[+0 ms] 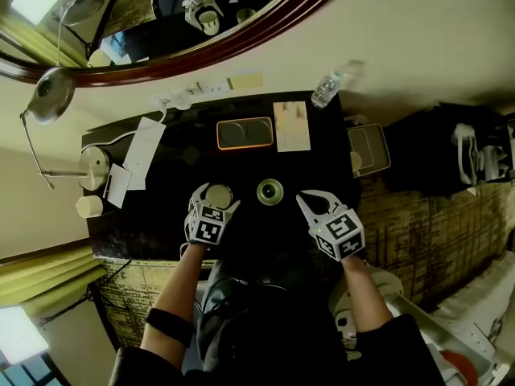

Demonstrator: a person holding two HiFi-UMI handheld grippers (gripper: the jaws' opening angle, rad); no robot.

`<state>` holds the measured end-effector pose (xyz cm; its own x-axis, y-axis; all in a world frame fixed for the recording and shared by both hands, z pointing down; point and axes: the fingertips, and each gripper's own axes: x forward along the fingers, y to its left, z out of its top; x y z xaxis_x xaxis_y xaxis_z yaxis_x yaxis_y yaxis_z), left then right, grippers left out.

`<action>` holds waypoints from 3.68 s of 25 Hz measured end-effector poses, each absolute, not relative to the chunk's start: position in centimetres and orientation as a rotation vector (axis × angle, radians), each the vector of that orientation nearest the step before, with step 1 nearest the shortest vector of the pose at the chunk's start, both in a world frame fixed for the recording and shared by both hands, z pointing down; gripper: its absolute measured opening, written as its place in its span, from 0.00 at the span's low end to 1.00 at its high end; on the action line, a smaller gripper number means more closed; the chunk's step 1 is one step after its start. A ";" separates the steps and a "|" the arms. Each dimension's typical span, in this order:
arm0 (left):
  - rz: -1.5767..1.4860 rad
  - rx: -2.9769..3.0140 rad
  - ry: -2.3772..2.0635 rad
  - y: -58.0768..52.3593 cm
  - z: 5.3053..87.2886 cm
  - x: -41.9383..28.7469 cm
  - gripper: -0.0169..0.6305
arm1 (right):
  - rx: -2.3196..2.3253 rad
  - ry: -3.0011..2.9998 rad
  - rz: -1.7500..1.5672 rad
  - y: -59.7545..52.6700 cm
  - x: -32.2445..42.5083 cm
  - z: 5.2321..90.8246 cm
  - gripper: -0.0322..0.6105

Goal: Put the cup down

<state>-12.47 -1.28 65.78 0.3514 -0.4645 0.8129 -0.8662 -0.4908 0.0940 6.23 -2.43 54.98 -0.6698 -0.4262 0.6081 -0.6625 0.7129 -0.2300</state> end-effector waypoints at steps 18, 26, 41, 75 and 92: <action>0.977 2.105 -1.179 -0.7 67.7 -12.0 0.66 | 0.840 -2.380 0.619 -1.6 6.4 55.5 0.05; 0.969 2.128 -1.218 -0.6 67.7 -11.9 0.68 | 0.853 -2.369 0.614 -1.5 6.8 55.3 0.05; 0.936 2.210 -1.248 0.3 61.2 -13.4 0.77 | 0.888 -2.380 0.609 -2.4 6.7 54.8 0.05; 0.462 2.398 -1.403 2.3 44.5 -18.2 0.00 | 0.957 -2.419 0.524 0.5 5.3 49.5 0.05; 0.464 2.403 -1.409 3.2 44.8 -17.5 0.00 | 0.916 -2.388 0.529 1.6 6.2 53.1 0.25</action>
<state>-17.48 3.18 44.83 0.4621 -0.7763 0.4288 -0.8791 -0.4647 0.1060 6.17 1.56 53.12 -0.6334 -0.4951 0.5947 -0.6998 0.6944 -0.1673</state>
